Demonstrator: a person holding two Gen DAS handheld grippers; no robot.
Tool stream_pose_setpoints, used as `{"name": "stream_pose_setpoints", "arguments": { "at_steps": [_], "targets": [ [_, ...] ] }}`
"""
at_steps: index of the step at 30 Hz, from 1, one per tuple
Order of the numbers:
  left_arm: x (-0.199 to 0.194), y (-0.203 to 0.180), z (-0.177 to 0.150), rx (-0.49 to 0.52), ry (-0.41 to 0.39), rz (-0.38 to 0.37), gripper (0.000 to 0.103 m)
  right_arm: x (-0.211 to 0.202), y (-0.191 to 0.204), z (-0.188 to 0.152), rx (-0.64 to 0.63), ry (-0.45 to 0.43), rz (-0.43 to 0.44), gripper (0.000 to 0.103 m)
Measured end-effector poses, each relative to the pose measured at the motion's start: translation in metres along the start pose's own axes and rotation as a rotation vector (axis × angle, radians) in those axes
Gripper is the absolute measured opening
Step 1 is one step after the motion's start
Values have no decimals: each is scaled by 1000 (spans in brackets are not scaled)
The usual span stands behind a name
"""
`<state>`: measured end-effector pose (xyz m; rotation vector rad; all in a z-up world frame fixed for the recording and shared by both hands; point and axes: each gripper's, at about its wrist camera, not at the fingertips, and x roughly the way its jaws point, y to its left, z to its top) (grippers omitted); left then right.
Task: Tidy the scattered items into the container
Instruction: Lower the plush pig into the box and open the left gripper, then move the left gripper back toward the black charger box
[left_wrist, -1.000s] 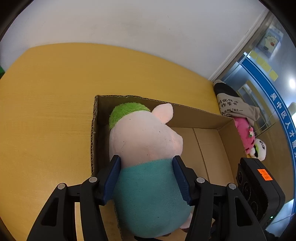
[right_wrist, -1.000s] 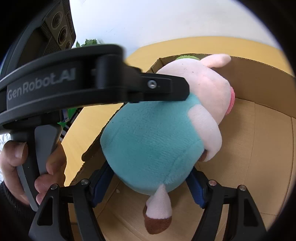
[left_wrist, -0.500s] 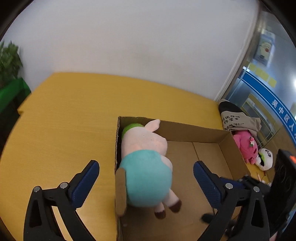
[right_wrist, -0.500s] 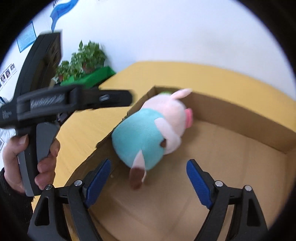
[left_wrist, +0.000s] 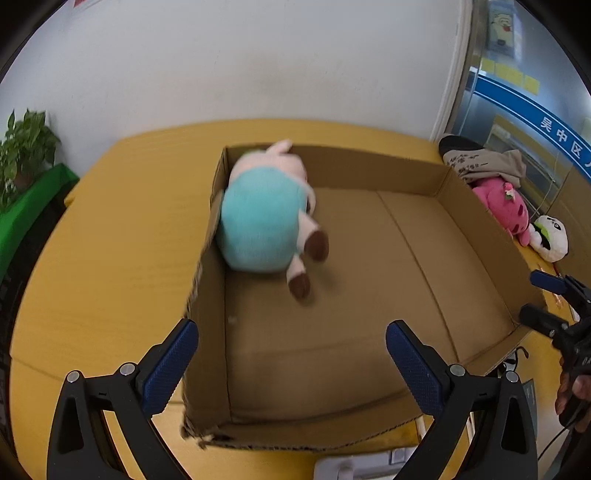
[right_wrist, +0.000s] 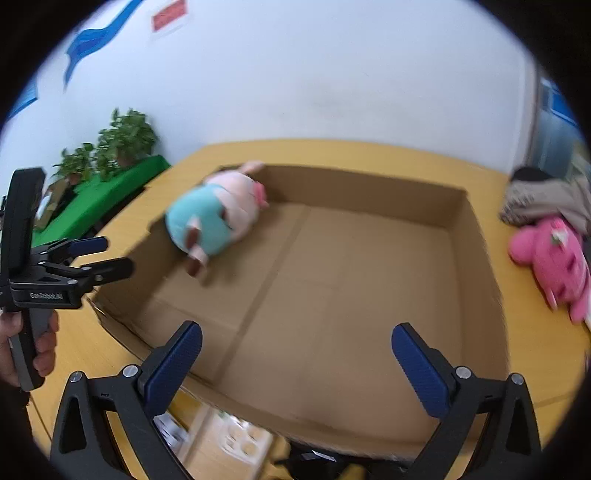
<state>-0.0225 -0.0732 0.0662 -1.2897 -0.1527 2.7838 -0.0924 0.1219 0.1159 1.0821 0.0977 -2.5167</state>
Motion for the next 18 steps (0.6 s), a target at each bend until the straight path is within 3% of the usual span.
{"name": "stream_pose_setpoints", "arguments": {
  "at_steps": [3, 7, 11, 14, 18],
  "targets": [
    [7, 6, -12, -54, 37, -24, 103, 5, -34, -18, 43, 38, -68, 102],
    [10, 5, -26, -45, 44, 32, 103, 15, -70, -27, 66, 76, -135, 102],
    [3, -2, -32, -26, 56, 68, 103, 18, -82, -31, 85, 56, -125, 102],
    [-22, -11, -35, -16, -12, 117, 103, 1, -67, -30, 30, 5, -115, 102],
    [-66, -27, -39, -28, -138, 110, 103, -42, -41, -37, -32, -85, -53, 102]
  ]
}}
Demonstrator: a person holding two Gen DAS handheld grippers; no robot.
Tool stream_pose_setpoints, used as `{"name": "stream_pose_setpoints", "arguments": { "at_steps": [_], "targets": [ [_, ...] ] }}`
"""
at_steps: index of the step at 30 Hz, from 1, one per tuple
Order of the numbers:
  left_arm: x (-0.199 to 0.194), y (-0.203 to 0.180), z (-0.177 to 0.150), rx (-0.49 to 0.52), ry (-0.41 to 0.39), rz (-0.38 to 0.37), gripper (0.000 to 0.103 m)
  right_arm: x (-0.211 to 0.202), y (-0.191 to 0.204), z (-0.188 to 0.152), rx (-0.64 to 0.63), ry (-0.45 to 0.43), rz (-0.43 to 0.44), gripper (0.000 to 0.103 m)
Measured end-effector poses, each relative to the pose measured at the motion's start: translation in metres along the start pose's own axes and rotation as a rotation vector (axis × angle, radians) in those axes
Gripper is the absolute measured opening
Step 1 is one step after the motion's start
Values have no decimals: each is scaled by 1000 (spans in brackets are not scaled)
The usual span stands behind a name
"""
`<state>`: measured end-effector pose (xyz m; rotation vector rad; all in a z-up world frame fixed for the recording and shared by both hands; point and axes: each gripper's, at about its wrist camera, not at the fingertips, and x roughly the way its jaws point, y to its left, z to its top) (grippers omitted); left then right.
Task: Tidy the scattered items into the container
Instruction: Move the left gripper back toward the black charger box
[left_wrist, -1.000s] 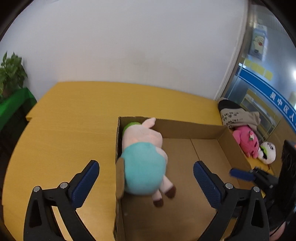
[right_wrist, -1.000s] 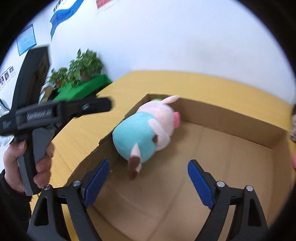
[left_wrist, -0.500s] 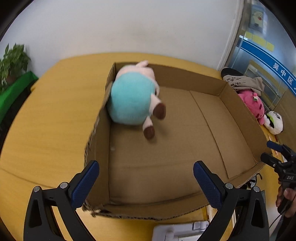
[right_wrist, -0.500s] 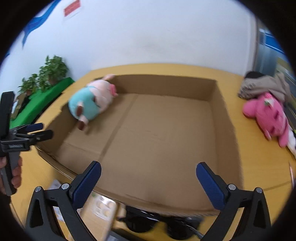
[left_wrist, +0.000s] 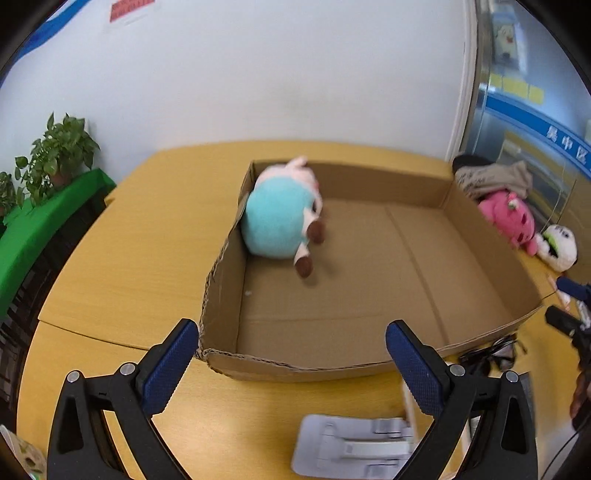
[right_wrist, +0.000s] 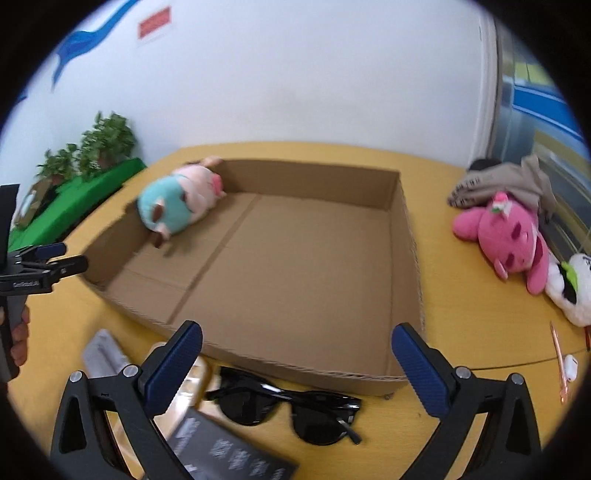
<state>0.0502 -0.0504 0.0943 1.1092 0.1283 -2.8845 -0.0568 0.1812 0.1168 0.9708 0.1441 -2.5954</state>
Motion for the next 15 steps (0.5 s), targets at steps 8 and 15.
{"name": "stream_pose_setpoints", "arguments": {
  "at_steps": [8, 15],
  "targets": [
    [-43, -27, -6, -1, -50, -13, 103, -53, 32, -13, -44, -82, 70, 102],
    [-52, -38, -9, -5, -56, -15, 103, -50, 40, -18, -56, -55, 99, 102]
  ]
}}
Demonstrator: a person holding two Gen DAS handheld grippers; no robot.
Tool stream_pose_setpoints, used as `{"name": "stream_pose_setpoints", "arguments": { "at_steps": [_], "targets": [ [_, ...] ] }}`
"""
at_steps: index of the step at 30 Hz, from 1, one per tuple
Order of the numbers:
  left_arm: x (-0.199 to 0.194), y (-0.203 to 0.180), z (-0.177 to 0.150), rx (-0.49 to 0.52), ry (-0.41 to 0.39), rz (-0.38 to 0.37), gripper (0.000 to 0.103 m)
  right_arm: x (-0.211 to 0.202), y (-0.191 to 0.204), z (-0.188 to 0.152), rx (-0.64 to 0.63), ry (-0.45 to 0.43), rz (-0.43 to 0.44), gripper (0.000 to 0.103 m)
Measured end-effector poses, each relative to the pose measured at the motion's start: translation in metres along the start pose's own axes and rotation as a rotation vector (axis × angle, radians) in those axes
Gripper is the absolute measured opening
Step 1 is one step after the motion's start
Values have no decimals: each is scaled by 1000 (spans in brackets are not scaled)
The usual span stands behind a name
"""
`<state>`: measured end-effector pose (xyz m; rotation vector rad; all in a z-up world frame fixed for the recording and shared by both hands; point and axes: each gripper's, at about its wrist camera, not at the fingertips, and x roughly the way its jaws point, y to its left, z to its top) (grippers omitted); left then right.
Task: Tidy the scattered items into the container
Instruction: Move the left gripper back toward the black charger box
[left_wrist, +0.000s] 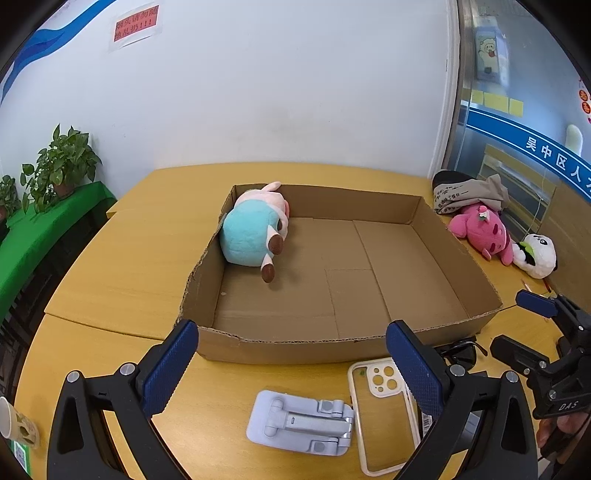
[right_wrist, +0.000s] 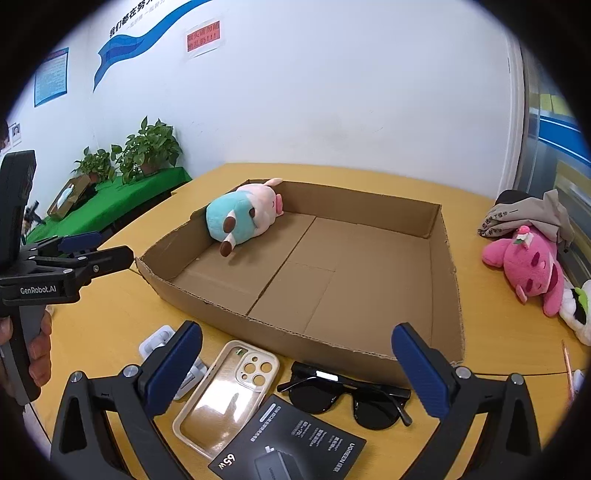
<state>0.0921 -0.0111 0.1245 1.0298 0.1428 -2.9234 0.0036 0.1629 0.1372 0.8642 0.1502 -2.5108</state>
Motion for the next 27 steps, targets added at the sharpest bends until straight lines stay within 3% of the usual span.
{"name": "stream_pose_setpoints", "arguments": {
  "at_steps": [9, 22, 27],
  "targets": [
    [3, -6, -7, -24, 29, -42, 103, -2, -3, -12, 35, 24, 22, 102],
    [5, -25, -12, 27, 39, -70, 103, -3, -3, -21, 41, 52, 29, 102],
    [13, -32, -15, 30, 77, -127, 103, -3, -7, -27, 42, 65, 40, 102]
  ]
}}
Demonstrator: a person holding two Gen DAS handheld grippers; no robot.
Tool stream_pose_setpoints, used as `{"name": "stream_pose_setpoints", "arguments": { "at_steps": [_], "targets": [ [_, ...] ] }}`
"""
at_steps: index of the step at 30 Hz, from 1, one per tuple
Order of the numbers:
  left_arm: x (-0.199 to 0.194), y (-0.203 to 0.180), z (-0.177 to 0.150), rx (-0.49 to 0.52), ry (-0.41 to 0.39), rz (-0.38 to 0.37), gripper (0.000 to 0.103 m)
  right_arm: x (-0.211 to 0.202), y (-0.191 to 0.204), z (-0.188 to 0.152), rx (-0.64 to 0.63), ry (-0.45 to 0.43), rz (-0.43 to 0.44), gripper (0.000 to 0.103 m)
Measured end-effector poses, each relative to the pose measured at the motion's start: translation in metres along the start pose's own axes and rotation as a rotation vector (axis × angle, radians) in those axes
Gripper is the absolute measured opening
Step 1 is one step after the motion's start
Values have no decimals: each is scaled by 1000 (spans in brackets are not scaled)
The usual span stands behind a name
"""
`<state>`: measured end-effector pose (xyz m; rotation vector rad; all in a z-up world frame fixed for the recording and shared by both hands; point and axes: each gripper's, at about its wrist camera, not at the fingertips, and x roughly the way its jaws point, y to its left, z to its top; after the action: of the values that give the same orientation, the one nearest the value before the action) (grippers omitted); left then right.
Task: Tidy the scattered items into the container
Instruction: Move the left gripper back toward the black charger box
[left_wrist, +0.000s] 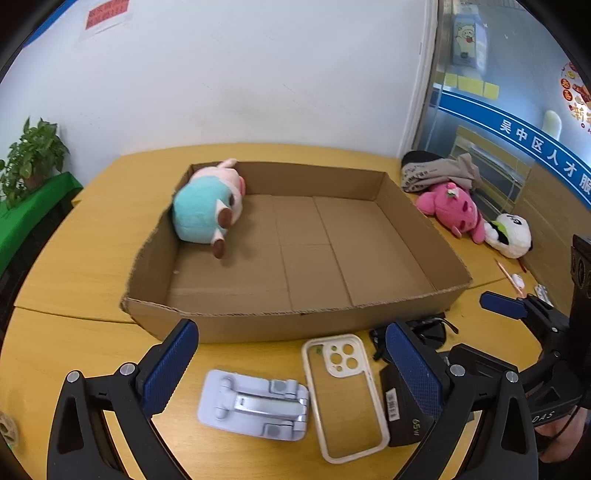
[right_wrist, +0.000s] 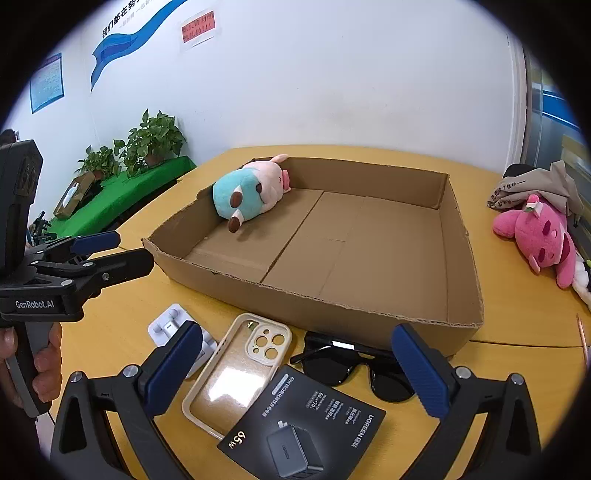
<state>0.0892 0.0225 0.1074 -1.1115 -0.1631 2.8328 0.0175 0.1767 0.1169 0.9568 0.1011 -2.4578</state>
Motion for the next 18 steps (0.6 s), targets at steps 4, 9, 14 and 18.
{"name": "stream_pose_setpoints", "arguments": {
  "at_steps": [4, 9, 14, 18],
  "targets": [
    [12, -10, -6, 12, 45, -50, 103, -4, -14, -16, 25, 17, 23, 102],
    [28, -19, -15, 23, 104, -111, 103, -7, -33, -41, 76, 56, 62, 102],
    [37, -27, -27, 39, 146, -156, 103, -13, -37, -65, 68, 73, 86, 102],
    [37, -33, -35, 44, 162, -203, 101, -18, -33, -79, 50, 71, 113, 102]
  ]
}}
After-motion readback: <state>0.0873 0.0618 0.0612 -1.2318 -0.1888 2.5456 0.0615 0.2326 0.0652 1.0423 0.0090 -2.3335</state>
